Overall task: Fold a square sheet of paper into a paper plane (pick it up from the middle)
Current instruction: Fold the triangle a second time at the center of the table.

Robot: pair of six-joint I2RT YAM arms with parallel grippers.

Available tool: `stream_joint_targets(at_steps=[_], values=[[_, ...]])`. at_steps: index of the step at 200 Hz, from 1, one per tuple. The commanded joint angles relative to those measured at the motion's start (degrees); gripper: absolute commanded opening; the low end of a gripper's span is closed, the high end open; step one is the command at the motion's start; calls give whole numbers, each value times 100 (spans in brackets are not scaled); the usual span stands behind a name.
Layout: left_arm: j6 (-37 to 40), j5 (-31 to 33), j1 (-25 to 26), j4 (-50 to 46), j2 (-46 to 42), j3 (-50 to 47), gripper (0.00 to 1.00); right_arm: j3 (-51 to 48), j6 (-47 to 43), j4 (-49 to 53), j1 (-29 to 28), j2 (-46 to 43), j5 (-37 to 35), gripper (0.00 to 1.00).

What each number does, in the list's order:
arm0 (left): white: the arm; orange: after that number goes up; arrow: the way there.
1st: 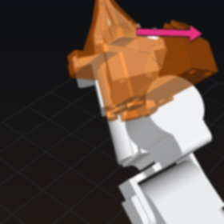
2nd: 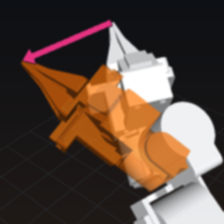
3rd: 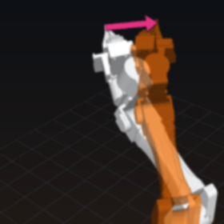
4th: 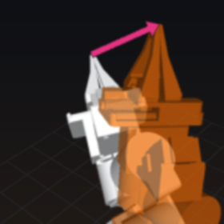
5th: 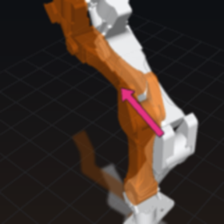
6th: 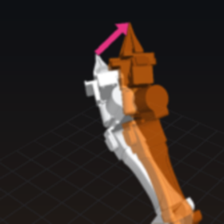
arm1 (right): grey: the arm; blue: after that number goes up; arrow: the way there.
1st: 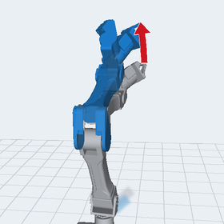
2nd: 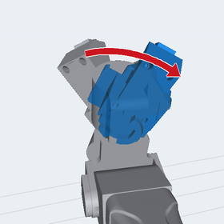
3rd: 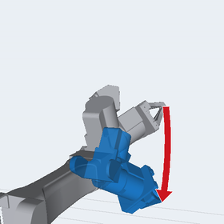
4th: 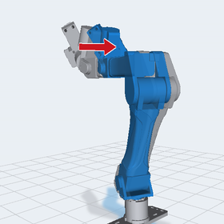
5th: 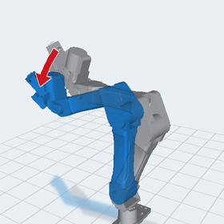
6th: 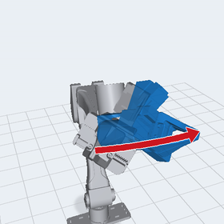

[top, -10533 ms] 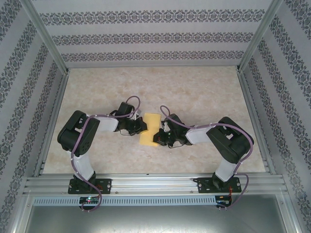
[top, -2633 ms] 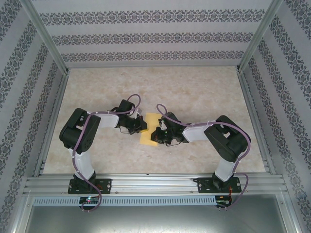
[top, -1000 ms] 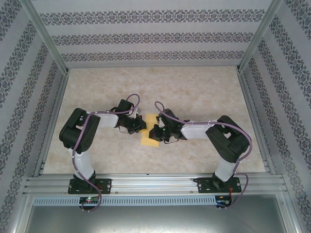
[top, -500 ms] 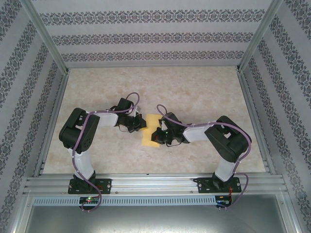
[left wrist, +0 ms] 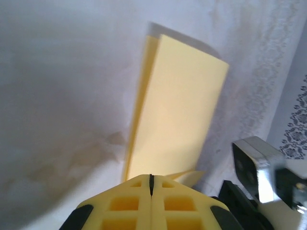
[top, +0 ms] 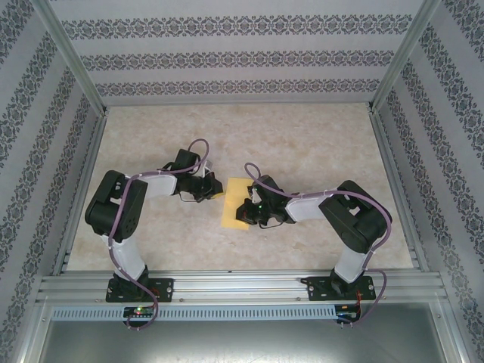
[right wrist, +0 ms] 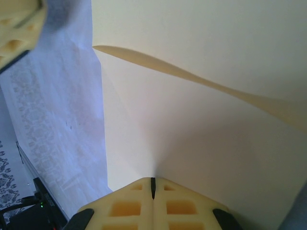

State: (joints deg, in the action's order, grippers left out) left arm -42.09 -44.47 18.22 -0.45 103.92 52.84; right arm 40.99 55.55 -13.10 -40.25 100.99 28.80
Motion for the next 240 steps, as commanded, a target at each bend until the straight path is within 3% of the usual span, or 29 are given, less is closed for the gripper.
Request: stream_joint_targets(at_steps=[1,33,140,240], values=[[-77,-244,228,336,-106,-128,4,-165,-12,763,42,173,-249,0],[70,-66,531,168,98,-145,2,-107,-18,774,34,211,-243,0],[284,424,475,-4,365,-159,2,-74,-62,999,33,180,-283,0],[195,452,487,-454,-604,-43,4,-100,-28,874,31,166,-288,0]])
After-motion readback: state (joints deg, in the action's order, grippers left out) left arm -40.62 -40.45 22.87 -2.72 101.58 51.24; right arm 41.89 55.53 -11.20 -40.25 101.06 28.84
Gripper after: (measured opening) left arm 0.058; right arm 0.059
